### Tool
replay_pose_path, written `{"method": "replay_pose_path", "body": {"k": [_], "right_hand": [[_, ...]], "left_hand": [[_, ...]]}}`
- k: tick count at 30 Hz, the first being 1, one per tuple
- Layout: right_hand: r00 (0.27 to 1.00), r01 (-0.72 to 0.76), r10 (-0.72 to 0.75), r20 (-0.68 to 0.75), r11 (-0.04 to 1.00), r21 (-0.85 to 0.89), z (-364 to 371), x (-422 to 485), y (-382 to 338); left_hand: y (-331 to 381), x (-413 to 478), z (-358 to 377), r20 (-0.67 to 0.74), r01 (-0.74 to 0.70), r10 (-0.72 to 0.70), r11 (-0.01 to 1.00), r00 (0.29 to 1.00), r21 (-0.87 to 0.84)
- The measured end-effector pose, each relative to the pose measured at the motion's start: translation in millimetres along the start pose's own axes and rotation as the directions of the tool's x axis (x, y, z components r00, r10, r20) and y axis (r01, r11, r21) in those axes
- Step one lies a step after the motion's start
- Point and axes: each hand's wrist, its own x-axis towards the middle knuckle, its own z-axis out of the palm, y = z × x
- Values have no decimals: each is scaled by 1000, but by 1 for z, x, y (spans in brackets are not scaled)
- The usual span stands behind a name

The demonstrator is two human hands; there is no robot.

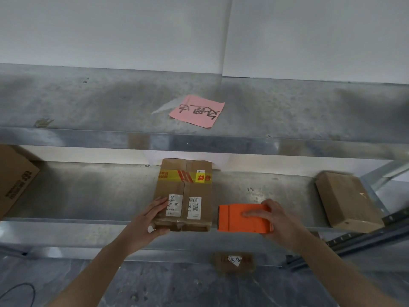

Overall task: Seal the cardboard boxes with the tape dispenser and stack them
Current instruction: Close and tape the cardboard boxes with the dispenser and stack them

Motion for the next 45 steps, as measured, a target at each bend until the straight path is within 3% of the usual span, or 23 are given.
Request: {"method": "replay_pose_path", "body": {"k": [10, 16, 28, 33, 37, 45], "right_hand": [[998, -51, 48, 26, 994, 96, 7, 33, -12], [994, -90, 80, 73, 984, 150, 3, 40, -15], [985, -131, 100, 139, 962, 238, 6, 43, -7], [994, -90, 71, 87, 969, 229, 3, 34, 1], [980, -165, 147, 135, 978, 128, -2, -1, 39], [984, -178, 174, 37, 964, 197, 4, 12, 28]], "left_hand": [[11, -1, 1, -50, 61, -74, 972, 996, -227], [10, 1, 3, -57, 41, -54, 977, 997, -211], [16, -2, 12, -201, 19, -35, 996, 979, -83], [11, -1, 13, -205, -1, -13, 998, 979, -65], [3, 0, 13, -231, 7, -29, 995, 973, -95], [8, 2, 15, -251, 4, -27, 996, 968, -93]]}}
